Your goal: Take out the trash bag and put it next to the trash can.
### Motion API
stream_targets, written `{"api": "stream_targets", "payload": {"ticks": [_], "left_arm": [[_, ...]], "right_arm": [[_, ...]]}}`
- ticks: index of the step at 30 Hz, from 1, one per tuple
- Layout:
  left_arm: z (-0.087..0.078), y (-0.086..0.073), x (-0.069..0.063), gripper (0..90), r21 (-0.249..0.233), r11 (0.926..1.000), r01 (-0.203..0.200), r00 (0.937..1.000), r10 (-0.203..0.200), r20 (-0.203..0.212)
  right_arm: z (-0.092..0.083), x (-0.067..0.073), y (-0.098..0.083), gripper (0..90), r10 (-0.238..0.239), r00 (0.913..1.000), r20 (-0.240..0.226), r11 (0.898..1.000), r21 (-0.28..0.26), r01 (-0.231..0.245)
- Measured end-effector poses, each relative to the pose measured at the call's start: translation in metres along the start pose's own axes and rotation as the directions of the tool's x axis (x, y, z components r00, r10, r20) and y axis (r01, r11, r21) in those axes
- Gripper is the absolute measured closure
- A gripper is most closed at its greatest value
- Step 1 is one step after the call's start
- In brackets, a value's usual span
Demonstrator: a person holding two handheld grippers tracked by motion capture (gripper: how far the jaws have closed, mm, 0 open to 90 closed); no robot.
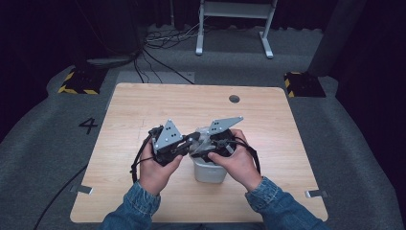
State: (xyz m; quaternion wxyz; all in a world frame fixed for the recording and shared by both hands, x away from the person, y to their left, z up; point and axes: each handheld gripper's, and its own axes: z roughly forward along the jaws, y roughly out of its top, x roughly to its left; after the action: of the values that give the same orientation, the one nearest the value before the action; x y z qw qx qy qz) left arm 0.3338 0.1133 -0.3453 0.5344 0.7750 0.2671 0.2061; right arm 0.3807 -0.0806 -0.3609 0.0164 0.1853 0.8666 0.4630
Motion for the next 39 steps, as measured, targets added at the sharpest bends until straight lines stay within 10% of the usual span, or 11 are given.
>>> {"api": "stream_targets", "payload": {"ticks": [5, 18, 39], "left_arm": [[-0.001, -0.003, 0.003, 85.6, 0.003, 0.9999, 0.012, 0.9998, -0.012, -0.013], [-0.014, -0.011, 0.009, 35.4, 0.008, 0.9999, 0.010, 0.9923, -0.009, -0.123], [-0.037, -0.052, 0.019, 30.1, 0.088, 0.9934, 0.074, 0.9841, -0.058, -0.168]], "right_arm": [[-0.005, 0.002, 0.000, 86.2, -0.009, 0.9998, 0.019, 1.000, -0.004, 0.009], [-0.013, 0.004, 0.006, 89.8, -0.017, 0.9964, 0.083, 0.999, -0.026, 0.020], [-0.045, 0.005, 0.029, 90.0, -0.060, 0.9887, 0.138, 0.992, -0.099, 0.074]]}}
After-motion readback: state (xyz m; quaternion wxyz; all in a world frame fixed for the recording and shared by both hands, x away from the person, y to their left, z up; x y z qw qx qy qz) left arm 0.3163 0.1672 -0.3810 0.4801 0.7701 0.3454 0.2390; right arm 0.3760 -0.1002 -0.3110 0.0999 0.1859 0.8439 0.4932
